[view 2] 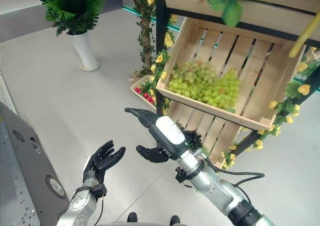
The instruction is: Pick up the fruits from the basket on one side to the basket on the other side
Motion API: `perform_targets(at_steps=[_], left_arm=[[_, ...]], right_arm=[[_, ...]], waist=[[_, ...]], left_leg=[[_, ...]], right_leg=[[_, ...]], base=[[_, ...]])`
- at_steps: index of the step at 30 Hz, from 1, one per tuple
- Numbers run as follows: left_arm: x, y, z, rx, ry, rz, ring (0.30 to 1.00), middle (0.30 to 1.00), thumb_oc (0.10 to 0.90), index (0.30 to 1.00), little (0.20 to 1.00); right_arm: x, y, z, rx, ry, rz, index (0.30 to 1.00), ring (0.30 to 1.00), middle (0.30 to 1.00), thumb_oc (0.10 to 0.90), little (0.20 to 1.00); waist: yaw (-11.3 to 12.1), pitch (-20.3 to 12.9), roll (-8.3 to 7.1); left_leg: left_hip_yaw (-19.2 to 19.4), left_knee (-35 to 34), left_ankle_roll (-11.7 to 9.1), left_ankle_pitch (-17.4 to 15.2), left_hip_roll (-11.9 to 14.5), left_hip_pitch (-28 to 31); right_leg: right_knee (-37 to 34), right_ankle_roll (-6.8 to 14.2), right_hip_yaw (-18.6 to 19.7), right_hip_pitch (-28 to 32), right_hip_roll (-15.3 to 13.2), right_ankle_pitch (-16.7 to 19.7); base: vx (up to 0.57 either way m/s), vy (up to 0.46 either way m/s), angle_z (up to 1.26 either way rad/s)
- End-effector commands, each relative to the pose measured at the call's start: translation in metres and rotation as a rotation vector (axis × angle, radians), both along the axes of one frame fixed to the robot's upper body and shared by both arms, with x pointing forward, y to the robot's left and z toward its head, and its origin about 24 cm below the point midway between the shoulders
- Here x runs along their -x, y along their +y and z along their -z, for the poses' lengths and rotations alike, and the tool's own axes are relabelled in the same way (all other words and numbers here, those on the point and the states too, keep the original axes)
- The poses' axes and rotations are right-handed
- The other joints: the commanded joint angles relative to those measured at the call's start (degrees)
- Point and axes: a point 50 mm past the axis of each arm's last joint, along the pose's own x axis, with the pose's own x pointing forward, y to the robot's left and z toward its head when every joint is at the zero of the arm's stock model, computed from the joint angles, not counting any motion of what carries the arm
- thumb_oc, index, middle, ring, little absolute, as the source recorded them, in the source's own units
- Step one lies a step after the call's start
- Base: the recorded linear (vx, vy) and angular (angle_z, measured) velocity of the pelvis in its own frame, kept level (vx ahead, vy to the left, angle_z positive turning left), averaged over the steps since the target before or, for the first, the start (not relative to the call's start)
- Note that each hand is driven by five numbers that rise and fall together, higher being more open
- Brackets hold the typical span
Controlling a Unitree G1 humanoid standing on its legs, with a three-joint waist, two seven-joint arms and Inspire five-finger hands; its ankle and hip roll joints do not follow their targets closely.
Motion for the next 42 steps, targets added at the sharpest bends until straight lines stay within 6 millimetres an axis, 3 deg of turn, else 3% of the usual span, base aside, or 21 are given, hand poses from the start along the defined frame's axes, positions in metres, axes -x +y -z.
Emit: perform_targets(at_steps=[1,4,8,10,11,12,13,16,18,20,21,23,25,26,28,30,31,32,35,38,42], left_arm=[[-0.029,0.013,-0.038,-0.073,-0.242,0.012,0.900,0.900,0.800,0.900,0.900],[-0.028,0.018,-0.036,-0.072,-0.227,-0.014,0.900,0.900,0.800,0.900,0.900],[-0.018,0.027,-0.025,-0.008,-0.177,-0.128,0.900,0.900,0.800,0.900,0.900],[-0.013,0.027,-0.020,0.034,-0.164,-0.156,0.900,0.900,0.800,0.900,0.900],[-0.014,0.020,-0.018,0.068,-0.163,-0.132,0.900,0.900,0.800,0.900,0.900],[-0.016,0.017,-0.017,0.072,-0.164,-0.112,0.900,0.900,0.800,0.900,0.900],[-0.020,0.011,-0.018,0.082,-0.168,-0.061,0.900,0.900,0.800,0.900,0.900],[-0.026,0.005,-0.019,0.089,-0.164,-0.011,0.900,0.900,0.800,0.900,0.900],[-0.027,0.001,-0.016,0.106,-0.140,0.004,0.900,0.900,0.800,0.900,0.900],[-0.029,-0.001,-0.017,0.106,-0.140,0.024,0.900,0.900,0.800,0.900,0.900],[-0.030,-0.002,-0.016,0.104,-0.137,0.027,0.900,0.900,0.800,0.900,0.900],[-0.034,-0.008,-0.016,0.104,-0.129,0.038,0.900,0.900,0.800,0.900,0.900],[-0.031,-0.006,-0.018,0.076,-0.142,0.050,0.900,0.900,0.800,0.900,0.900],[-0.025,-0.001,-0.016,0.058,-0.128,0.057,0.900,0.900,0.800,0.900,0.900],[-0.020,0.007,-0.007,0.055,-0.073,0.077,0.900,0.900,0.800,0.900,0.900],[-0.024,0.010,-0.006,0.041,-0.053,0.136,0.900,0.900,0.800,0.900,0.900],[-0.024,0.010,-0.007,0.040,-0.057,0.137,0.900,0.900,0.800,0.900,0.900],[-0.028,0.005,-0.011,0.038,-0.066,0.183,0.900,0.900,0.800,0.900,0.900],[-0.032,-0.007,-0.012,0.040,-0.064,0.248,0.900,0.900,0.800,0.900,0.900],[-0.032,-0.019,-0.009,0.079,-0.045,0.184,0.900,0.900,0.800,0.900,0.900],[-0.036,-0.031,-0.011,0.081,-0.063,0.220,0.900,0.900,0.800,0.900,0.900]], right_arm=[[-0.006,0.016,-0.031,-0.122,-0.088,-0.081,0.900,0.900,0.900,0.800,0.900],[-0.007,0.019,-0.031,-0.075,-0.083,-0.100,0.900,0.900,0.900,0.800,0.900],[-0.017,0.022,-0.030,-0.037,-0.014,-0.114,0.900,0.900,0.900,0.800,0.900],[-0.019,0.020,-0.028,-0.020,0.014,-0.113,0.900,0.900,0.900,0.800,0.900],[-0.021,0.016,-0.026,0.001,0.034,-0.095,0.900,0.900,0.900,0.800,0.900],[-0.022,0.013,-0.025,0.008,0.042,-0.085,0.900,0.900,0.900,0.800,0.900],[-0.024,0.006,-0.022,0.022,0.062,-0.066,0.900,0.900,0.900,0.800,0.900],[-0.025,-0.007,-0.018,0.025,0.116,-0.046,0.900,0.900,0.900,0.800,0.900],[-0.026,-0.015,-0.006,-0.020,0.195,-0.006,0.900,0.900,0.900,0.800,0.900],[-0.023,-0.019,0.006,-0.043,0.228,0.046,0.900,0.900,0.900,0.800,0.900],[-0.023,-0.019,0.009,-0.041,0.235,0.058,0.900,0.900,0.900,0.800,0.900],[-0.026,-0.019,0.015,-0.065,0.269,0.116,0.900,0.900,0.900,0.800,0.900],[-0.026,-0.019,0.014,-0.105,0.285,0.129,0.900,0.900,0.900,0.800,0.900],[-0.022,-0.018,0.016,-0.107,0.286,0.123,0.900,0.900,0.900,0.800,0.900],[-0.016,-0.018,0.021,-0.085,0.284,0.123,0.900,0.900,0.900,0.800,0.900],[-0.016,-0.024,0.024,-0.134,0.314,0.169,0.900,0.900,0.900,0.800,0.900],[-0.016,-0.025,0.025,-0.138,0.318,0.171,0.900,0.900,0.900,0.800,0.900],[-0.017,-0.029,0.029,-0.164,0.328,0.225,0.900,0.900,0.900,0.800,0.900],[-0.017,-0.035,0.033,-0.206,0.353,0.305,0.900,0.900,0.900,0.800,0.900],[-0.020,-0.032,0.027,-0.335,0.440,0.250,0.900,0.900,0.900,0.800,0.900],[-0.027,-0.025,0.029,-0.371,0.526,0.195,0.900,0.900,0.900,0.800,0.900]], waist=[[1.7,-0.9,-0.82],[2.3,-0.1,-0.79],[3.9,1.5,-1.21],[4.6,2.3,-1.21],[4.5,3.0,-1.28],[4.3,3.3,-1.33],[3.2,3.6,-1.83],[1.5,3.5,-2.47],[0.4,2.7,-1.21],[-1.0,1.7,-0.18],[-1.2,1.5,-0.10],[-0.9,1.0,-0.12],[-1.2,1.6,0.05],[-1.9,2.3,0.42],[-3.5,3.4,0.84],[-4.5,3.2,0.82],[-4.5,3.1,0.85],[-5.0,2.7,1.06],[-6.3,2.1,0.60],[-5.0,1.3,-1.73],[-4.0,1.7,-2.43]], left_leg=[[-1.9,0.4,1.7,-5.4,-0.9,1.9],[-3.0,0.4,1.4,-4.5,-0.7,1.5],[-4.4,0.8,-1.1,-1.7,1.0,0.1],[-5.4,0.5,-2.6,1.8,1.8,-2.1],[-2.4,1.4,-3.4,3.7,2.6,-4.0],[-0.8,2.4,-3.6,3.6,2.9,-4.3],[5.6,8.9,-3.6,0.5,3.2,-4.1],[11.1,18.5,-1.5,-6.1,1.3,-3.4],[11.7,12.6,-0.9,-8.5,-1.5,0.7],[12.5,2.5,-0.6,-7.0,-1.5,4.9],[12.5,1.5,-0.7,-6.7,-1.4,5.3],[7.6,0.4,0.1,-6.8,-2.9,3.8],[6.8,0.4,1.3,-7.0,-3.6,3.6],[6.2,0.4,2.2,-6.9,-3.9,3.6],[4.5,0.4,3.5,-5.8,-3.9,2.8],[-0.3,0.4,4.2,-5.2,-3.5,2.5],[-0.8,0.4,4.2,-5.1,-3.4,2.4],[-4.4,0.4,4.4,-5.0,-2.7,2.4],[-8.5,0.4,4.0,-4.7,-2.1,2.4],[-8.9,0.6,1.1,-3.6,-0.1,0.7],[-6.4,0.4,-1.2,-0.7,3.2,-2.0]], right_leg=[[5.1,-2.8,-2.5,2.5,-0.1,-5.3],[6.7,-3.8,-3.0,1.8,0.3,-6.3],[5.7,-5.8,-4.6,2.3,1.5,-6.3],[4.5,-6.1,-5.5,2.9,1.9,-5.6],[4.0,-6.1,-7.4,3.2,1.8,-5.3],[4.2,-6.1,-8.3,3.2,1.7,-5.4],[4.4,-5.7,-10.3,3.4,1.0,-5.8],[4.4,-5.2,-12.7,3.0,-0.2,-4.9],[4.4,-3.7,-13.3,2.5,0.4,-4.1],[2.8,-2.9,-13.3,2.4,1.5,-3.1],[2.4,-2.8,-13.1,2.3,1.7,-2.9],[2.9,-2.5,-12.0,1.5,2.3,-3.0],[9.8,-1.8,-11.6,-1.5,1.7,-3.4],[16.6,-0.2,-10.0,-4.7,1.0,-2.0],[24.2,0.4,-5.6,-9.4,-0.1,0.2],[22.8,-0.6,1.6,-8.7,-0.6,-0.4],[22.3,-0.7,2.2,-8.5,-0.7,-0.4],[18.7,-1.3,8.2,-6.8,-1.0,-0.2],[14.2,-2.1,15.9,-4.3,2.5,-3.1],[5.4,-3.4,13.9,-0.4,3.2,-3.2],[1.0,-4.5,11.8,0.5,3.4,-1.8]], base=[[0.00,-0.223,0.20],[-0.03,-0.211,0.20],[-0.06,-0.287,0.26],[-0.11,-0.179,0.23],[-0.15,-0.104,0.35],[-0.18,-0.131,0.57],[-0.10,-0.054,0.55],[-0.11,0.022,0.83],[-0.07,0.129,0.68],[-0.07,0.119,0.72],[-0.09,0.103,0.94],[-0.10,0.074,0.86],[-0.07,0.100,0.25],[-0.07,0.096,0.01],[-0.14,-0.034,0.08],[-0.07,-0.236,0.73],[0.01,-0.368,1.17],[0.02,-0.392,1.14],[-0.01,-0.360,1.43],[-0.15,-0.551,1.58],[-0.20,-0.346,0.17]])
